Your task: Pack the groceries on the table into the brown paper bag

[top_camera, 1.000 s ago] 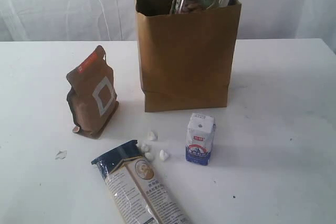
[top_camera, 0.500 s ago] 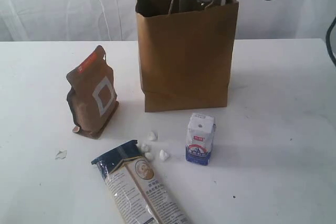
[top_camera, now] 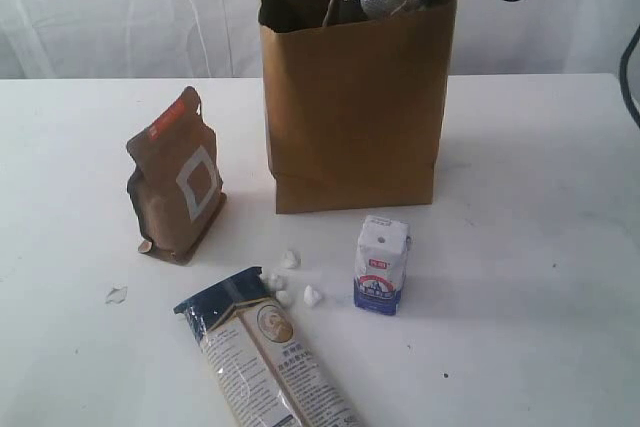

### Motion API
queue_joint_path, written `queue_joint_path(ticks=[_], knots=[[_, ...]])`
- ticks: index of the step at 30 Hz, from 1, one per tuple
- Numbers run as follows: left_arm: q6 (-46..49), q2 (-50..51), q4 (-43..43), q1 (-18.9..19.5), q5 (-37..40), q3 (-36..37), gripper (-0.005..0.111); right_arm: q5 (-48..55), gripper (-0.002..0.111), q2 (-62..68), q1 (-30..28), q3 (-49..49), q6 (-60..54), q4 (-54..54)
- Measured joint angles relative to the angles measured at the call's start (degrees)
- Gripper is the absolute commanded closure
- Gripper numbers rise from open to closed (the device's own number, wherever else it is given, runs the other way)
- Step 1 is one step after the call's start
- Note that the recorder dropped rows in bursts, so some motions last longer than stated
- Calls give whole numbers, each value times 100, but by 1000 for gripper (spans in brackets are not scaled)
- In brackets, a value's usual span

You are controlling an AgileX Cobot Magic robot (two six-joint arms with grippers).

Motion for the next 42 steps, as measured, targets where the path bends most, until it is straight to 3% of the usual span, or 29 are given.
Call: queue_joint_path(ticks=[20,28,42], knots=[[0,0,0,0,0,0,107,367,44,-358,10,-3,455,-278],[0,0,0,0,0,0,107,405,35,-457,43,-3,1122,-1241],[0,0,0,0,0,0,107,278,35,-458,170,-3,1364,-1241]])
